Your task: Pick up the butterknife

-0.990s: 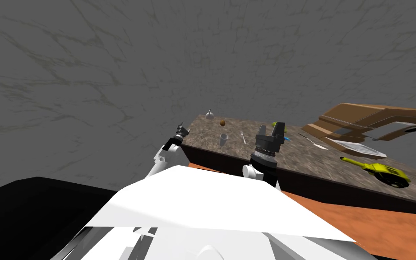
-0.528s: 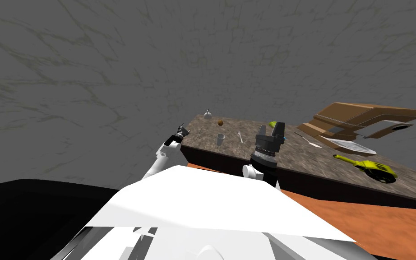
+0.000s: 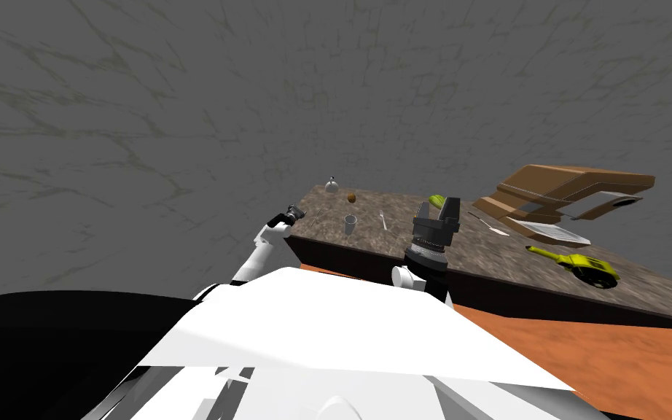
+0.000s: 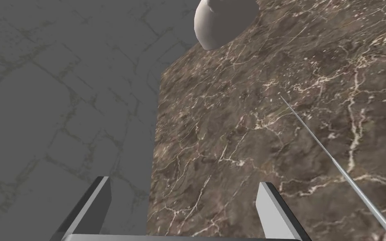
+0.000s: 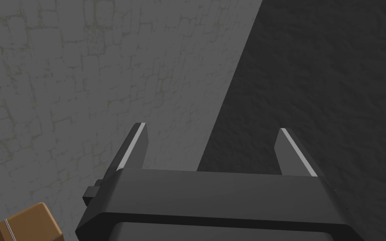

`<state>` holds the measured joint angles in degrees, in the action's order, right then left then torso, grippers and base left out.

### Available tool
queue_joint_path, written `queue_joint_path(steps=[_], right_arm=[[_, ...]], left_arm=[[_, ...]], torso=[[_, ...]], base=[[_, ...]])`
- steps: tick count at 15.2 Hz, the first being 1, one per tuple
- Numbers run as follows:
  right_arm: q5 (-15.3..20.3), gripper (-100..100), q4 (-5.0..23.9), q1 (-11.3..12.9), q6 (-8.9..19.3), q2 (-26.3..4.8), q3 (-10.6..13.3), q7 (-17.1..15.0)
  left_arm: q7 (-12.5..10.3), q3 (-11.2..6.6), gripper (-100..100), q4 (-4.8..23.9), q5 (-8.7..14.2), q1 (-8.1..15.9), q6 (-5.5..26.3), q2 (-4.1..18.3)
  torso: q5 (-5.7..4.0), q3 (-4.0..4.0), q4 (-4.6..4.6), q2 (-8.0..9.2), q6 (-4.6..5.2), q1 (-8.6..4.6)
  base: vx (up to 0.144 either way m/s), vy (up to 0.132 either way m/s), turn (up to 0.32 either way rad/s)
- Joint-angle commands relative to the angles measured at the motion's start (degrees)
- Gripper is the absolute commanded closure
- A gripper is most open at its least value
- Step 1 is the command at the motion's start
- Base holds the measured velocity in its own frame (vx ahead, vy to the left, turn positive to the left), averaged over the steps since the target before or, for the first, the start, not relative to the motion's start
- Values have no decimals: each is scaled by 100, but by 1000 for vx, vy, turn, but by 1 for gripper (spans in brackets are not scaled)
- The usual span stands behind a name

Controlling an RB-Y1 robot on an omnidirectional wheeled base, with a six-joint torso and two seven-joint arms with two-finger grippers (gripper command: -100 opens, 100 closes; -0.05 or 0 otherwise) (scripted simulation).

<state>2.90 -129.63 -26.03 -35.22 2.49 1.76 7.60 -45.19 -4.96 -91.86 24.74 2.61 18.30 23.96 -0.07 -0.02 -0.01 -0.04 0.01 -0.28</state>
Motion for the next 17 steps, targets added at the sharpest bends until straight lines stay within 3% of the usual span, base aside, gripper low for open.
queue_joint_path(steps=[1,3,4,5,6,7,10,11,12,13,16,17], right_arm=[[0,0,0,0,0,0,0,0],[0,0,0,0,0,0,0,0],[0,0,0,0,0,0,0,0],[0,0,0,0,0,0,0,0],[0,0,0,0,0,0,0,0],[0,0,0,0,0,0,0,0],[0,0,0,0,0,0,0,0],[0,0,0,0,0,0,0,0],[0,0,0,0,0,0,0,0],[0,0,0,0,0,0,0,0],[0,0,0,0,0,0,0,0],[0,0,0,0,0,0,0,0]], left_arm=[[-286,-54,-100,286,127,222,286,58],[-301,-54,-100,337,127,222,361,58],[-502,-92,-100,578,225,399,565,109],[-502,-92,-100,578,225,399,586,109],[-698,-129,-100,779,321,571,770,158],[-698,-129,-100,814,321,571,807,158],[-1076,-200,-100,1268,505,899,1172,246],[-1076,-200,-100,1268,505,899,1231,246],[-1254,-234,-100,1463,592,1053,1395,286],[-1254,-234,-100,1485,592,1053,1432,286],[-1588,-296,-100,1872,755,1339,1809,356],[-1588,-296,-100,1892,755,1339,1809,356]], torso=[[0,0,0,0,0,0],[0,-1,-1,-1,0,-1],[1,0,0,1,-1,4],[1,0,0,1,0,5],[1,0,0,1,0,6],[1,1,0,2,1,2],[0,1,0,1,-1,0],[0,0,0,0,0,-1],[0,0,0,0,0,1],[0,0,0,1,0,1],[1,2,0,3,0,3],[1,1,0,2,0,5]], base=[[14,-71,-39],[9,-57,-23],[7,-50,-26],[6,-51,-32],[-1,-65,-45],[-1,-66,-35],[10,-67,-34],[10,-60,-26],[8,-61,-28],[5,-58,-30],[4,-54,-33],[8,-47,-28]])
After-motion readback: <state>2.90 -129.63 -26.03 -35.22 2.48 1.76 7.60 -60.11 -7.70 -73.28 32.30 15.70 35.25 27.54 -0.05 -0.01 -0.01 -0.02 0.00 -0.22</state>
